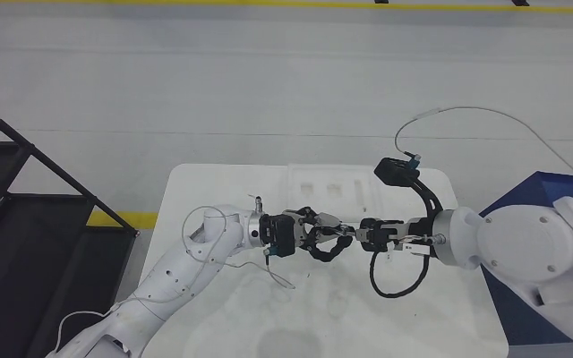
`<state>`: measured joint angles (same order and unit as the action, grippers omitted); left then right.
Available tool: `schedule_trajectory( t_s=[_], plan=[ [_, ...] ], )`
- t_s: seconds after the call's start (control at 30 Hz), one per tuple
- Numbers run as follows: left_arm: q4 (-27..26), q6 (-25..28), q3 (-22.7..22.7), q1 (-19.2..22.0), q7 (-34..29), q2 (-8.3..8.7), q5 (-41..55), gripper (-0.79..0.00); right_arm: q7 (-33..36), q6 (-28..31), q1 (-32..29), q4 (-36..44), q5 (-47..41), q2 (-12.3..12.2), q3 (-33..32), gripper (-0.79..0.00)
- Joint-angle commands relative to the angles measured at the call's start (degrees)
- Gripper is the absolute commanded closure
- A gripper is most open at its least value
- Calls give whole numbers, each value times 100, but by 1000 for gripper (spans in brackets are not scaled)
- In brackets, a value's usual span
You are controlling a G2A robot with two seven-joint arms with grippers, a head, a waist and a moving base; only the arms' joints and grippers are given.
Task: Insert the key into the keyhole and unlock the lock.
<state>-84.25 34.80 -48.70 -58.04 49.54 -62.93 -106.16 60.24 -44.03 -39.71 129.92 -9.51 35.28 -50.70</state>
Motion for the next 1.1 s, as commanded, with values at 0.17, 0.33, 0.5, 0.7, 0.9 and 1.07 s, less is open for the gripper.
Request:
schedule_trajectory(
  t_s=[0.17,0.33,0.5,0.7,0.9,1.07],
  plan=[
    [-19,23,18,3,-5,0,8,0,-54,-55,44,30,-61,-22,51,0],
    [-37,33,27,-2,8,2,17,0,-86,-86,65,23,-64,-25,86,0],
    [-33,53,31,-8,16,3,52,0,-103,-100,84,6,-53,-20,95,0],
    [-24,86,38,-15,13,1,111,0,-208,-62,66,-15,-72,-6,47,0],
    [116,286,58,-48,-26,-25,508,0,-334,-47,4,13,-84,1,-10,0],
    [227,334,88,-49,-60,-57,754,0,-451,-60,-74,77,-78,-4,-83,0]
  ],
)
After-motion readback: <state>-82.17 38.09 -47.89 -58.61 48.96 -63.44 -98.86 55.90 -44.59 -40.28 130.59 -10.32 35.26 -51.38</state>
